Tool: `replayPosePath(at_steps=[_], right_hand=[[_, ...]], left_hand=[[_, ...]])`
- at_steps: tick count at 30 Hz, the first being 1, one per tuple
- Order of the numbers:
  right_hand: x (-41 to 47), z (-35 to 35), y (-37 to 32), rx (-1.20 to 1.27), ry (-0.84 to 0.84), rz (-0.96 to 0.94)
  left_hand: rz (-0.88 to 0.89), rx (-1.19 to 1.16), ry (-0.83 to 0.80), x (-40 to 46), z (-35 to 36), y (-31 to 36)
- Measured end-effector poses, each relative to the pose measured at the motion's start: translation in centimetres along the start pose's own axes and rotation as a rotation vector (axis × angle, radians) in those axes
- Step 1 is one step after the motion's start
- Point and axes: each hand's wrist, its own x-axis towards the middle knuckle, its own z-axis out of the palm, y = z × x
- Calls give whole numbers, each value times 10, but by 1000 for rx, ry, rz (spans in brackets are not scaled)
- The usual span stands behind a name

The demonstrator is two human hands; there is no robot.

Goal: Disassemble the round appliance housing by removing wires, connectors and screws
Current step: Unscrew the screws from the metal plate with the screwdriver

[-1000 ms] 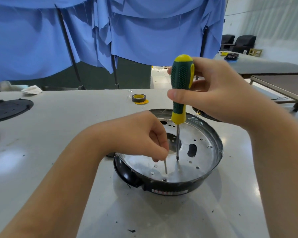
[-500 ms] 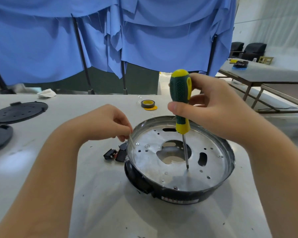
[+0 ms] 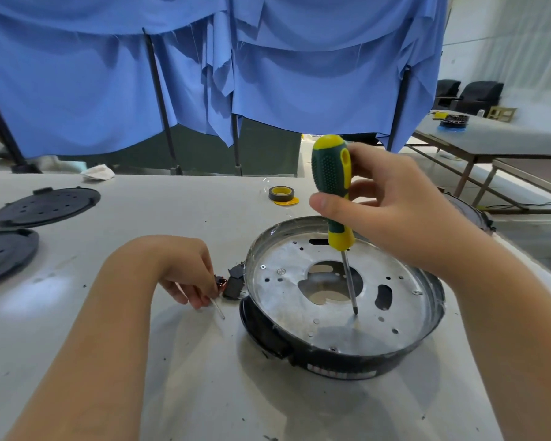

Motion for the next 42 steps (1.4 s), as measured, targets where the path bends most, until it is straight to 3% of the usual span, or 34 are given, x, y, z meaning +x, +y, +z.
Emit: replayPosePath(at_steps=[11, 18, 29, 33, 42], right_hand=[[1, -1, -1, 1, -23, 2], [1, 1, -1, 84, -84, 43], [0, -10, 0, 125, 105, 22], [-1, -15, -1, 110, 117, 19], [-2, -20, -4, 124, 159, -6]], left_hand=[[-36, 30, 51, 2, 6, 12], [282, 106, 363, -47, -5, 45], [451, 494, 28, -75, 76, 119], [476, 622, 100, -67, 92, 124], [535, 562, 177, -66, 86, 123]])
